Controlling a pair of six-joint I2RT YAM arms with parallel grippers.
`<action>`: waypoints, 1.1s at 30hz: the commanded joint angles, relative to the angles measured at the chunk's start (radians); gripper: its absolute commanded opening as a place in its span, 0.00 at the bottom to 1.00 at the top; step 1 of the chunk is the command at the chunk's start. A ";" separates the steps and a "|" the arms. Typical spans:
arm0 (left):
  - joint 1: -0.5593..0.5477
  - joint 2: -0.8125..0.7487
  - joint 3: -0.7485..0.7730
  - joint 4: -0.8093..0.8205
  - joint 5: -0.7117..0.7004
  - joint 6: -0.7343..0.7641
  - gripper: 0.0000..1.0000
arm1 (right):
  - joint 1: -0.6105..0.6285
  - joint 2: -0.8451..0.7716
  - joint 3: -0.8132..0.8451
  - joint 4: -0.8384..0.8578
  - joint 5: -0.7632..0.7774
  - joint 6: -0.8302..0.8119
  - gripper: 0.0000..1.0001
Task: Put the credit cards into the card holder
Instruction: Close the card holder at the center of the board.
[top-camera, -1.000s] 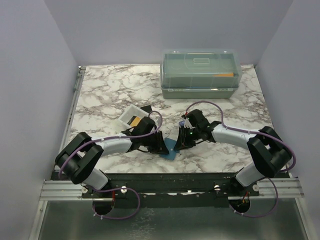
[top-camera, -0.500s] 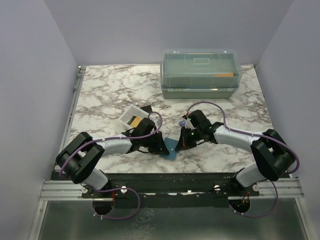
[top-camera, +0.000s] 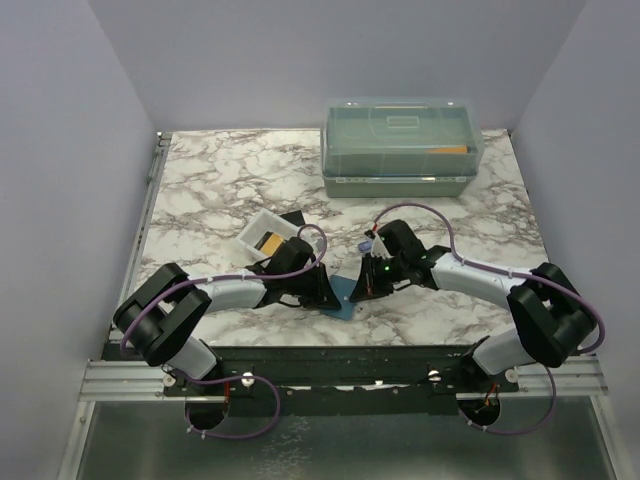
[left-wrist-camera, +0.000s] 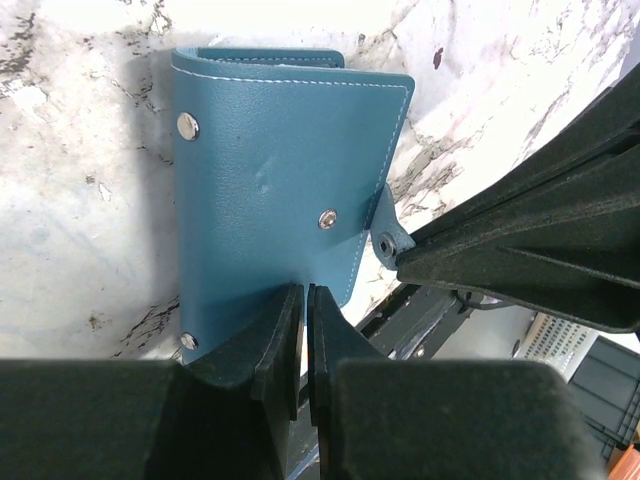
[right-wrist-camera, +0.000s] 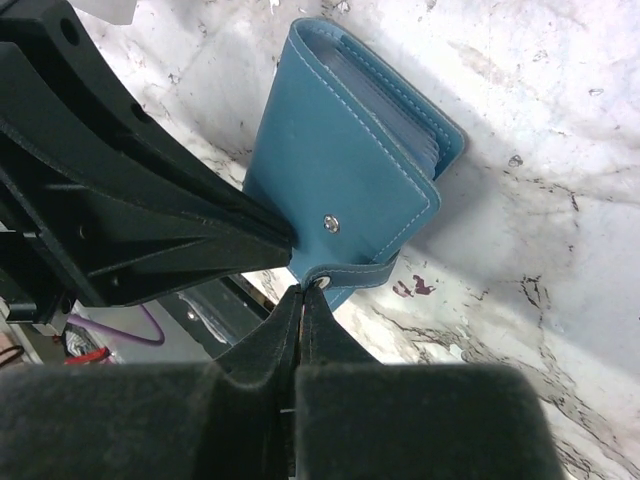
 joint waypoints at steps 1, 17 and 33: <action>-0.023 0.027 -0.009 -0.023 -0.066 -0.008 0.13 | -0.003 0.017 -0.008 0.047 -0.051 -0.016 0.00; -0.036 0.004 -0.009 -0.026 -0.074 0.000 0.14 | -0.003 0.097 -0.017 0.167 -0.045 -0.035 0.00; -0.036 0.022 -0.012 -0.025 -0.085 0.014 0.14 | -0.010 0.174 0.004 0.175 -0.082 -0.077 0.00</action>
